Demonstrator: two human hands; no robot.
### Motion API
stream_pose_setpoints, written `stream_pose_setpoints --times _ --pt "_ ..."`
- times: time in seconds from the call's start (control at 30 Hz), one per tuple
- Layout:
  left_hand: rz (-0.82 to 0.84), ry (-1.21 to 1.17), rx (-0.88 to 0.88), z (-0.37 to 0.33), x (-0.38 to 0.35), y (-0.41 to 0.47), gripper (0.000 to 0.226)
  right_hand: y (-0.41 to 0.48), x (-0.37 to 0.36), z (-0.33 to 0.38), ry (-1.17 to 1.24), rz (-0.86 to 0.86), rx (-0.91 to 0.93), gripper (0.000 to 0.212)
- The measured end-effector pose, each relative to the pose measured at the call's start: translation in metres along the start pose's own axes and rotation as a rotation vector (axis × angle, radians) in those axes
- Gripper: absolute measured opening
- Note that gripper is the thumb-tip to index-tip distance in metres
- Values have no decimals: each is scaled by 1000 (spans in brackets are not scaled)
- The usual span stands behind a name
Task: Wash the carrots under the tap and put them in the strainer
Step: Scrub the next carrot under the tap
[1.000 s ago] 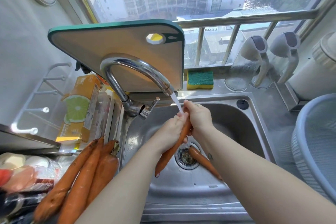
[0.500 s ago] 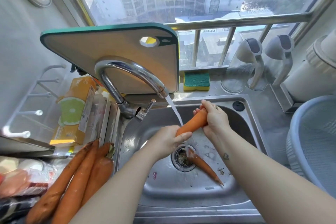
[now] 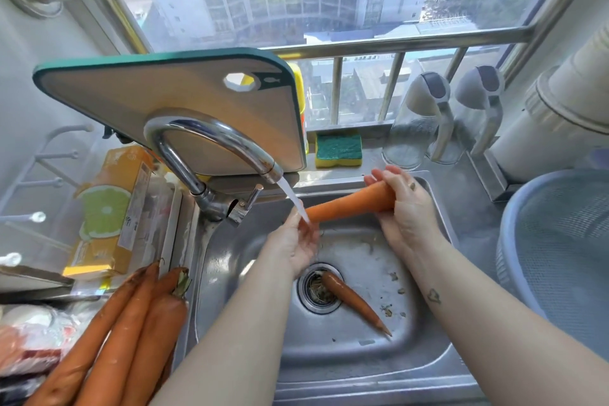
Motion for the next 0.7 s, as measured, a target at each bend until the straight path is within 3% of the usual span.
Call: stream_pose_setpoints --times 0.13,0.2,0.3,0.43,0.53,0.7 --pt "-95 -313 69 8 -18 4 25 -15 17 -4 -177 81 -72 22" --pt "-135 -393 45 6 -18 5 33 -23 25 -5 -349 135 -176 14" --pt "-94 -487 24 -1 -13 0 46 -27 35 -10 -472 175 -269 15" --pt "-14 -576 30 -11 -3 -4 49 -25 35 -25 -228 72 -242 21" --pt "-78 -618 -5 -15 11 -7 46 -28 21 -36 -106 85 -259 16" --pt "-257 -503 -22 -10 50 -3 13 -37 -11 -53 -118 190 -232 33"
Point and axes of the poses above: each hand's wrist, its own y-axis towards the middle knuckle, its own x-axis out of the back of the hand, z = x × y, the point moved 2 cm from there along y, towards the middle knuckle, and after that the axes turned 14 degrees about -z, right-handed, at the moved point
